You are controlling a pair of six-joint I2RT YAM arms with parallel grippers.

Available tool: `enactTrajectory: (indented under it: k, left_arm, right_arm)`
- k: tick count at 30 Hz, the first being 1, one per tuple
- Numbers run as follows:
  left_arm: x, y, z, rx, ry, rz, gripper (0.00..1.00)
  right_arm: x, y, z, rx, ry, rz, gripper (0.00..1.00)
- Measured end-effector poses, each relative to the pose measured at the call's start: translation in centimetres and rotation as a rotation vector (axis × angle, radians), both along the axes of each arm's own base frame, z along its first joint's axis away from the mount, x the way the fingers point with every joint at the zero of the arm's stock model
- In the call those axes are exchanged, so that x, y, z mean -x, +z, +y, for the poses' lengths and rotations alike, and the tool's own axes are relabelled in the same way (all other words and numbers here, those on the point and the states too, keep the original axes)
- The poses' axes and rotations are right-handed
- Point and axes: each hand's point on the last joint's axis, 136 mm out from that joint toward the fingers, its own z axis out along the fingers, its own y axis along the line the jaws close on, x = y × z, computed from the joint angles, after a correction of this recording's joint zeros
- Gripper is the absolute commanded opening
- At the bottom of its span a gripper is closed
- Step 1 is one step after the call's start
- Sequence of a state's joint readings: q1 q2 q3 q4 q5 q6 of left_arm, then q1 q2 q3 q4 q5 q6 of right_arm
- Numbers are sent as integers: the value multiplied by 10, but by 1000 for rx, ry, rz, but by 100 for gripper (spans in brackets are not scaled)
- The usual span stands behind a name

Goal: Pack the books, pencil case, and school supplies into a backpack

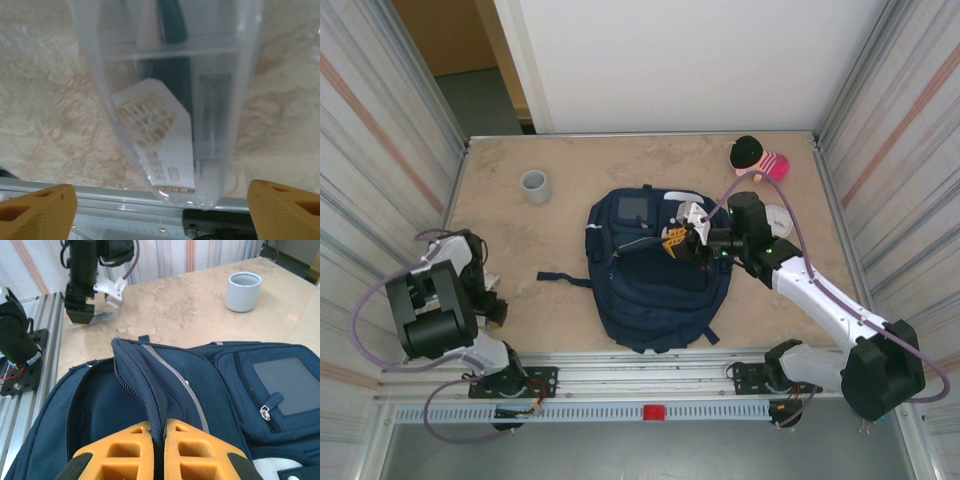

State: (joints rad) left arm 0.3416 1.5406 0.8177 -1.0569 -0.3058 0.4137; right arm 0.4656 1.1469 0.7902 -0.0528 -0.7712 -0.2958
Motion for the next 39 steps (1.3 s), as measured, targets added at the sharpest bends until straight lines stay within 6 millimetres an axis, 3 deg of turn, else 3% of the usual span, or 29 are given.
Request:
enactTrajectory:
  k: [8, 15, 16, 20, 27, 33, 35, 39]
  left_arm:
    - [-18, -10, -28, 131, -26, -16, 52]
    - [-37, 2, -56, 206, -109, -123, 44]
    - [-40, 4, -59, 208, -126, -137, 47]
    - [-44, 10, -60, 197, -155, -168, 75]
    - [-50, 7, -57, 169, -185, -182, 82]
    - [-56, -13, -70, 166, -302, -116, 89]
    - [-57, -19, -74, 163, -345, -102, 82]
    - [-58, -20, -76, 162, -379, -94, 57]
  right_arm:
    - [-2, -4, -11, 0, -30, 5, 0]
    - [-1, -6, -11, -2, -26, 6, 0]
    - [-1, -6, -11, -4, -26, 4, 0]
    - [-2, -6, -10, -8, -25, 0, 0]
    - [-2, -5, -10, -12, -26, -1, 0]
    - [-2, -5, -10, -12, -26, 0, 0]
    - [-2, -5, -10, -12, -26, -1, 0]
    - [-2, -5, -10, -12, -26, 0, 0]
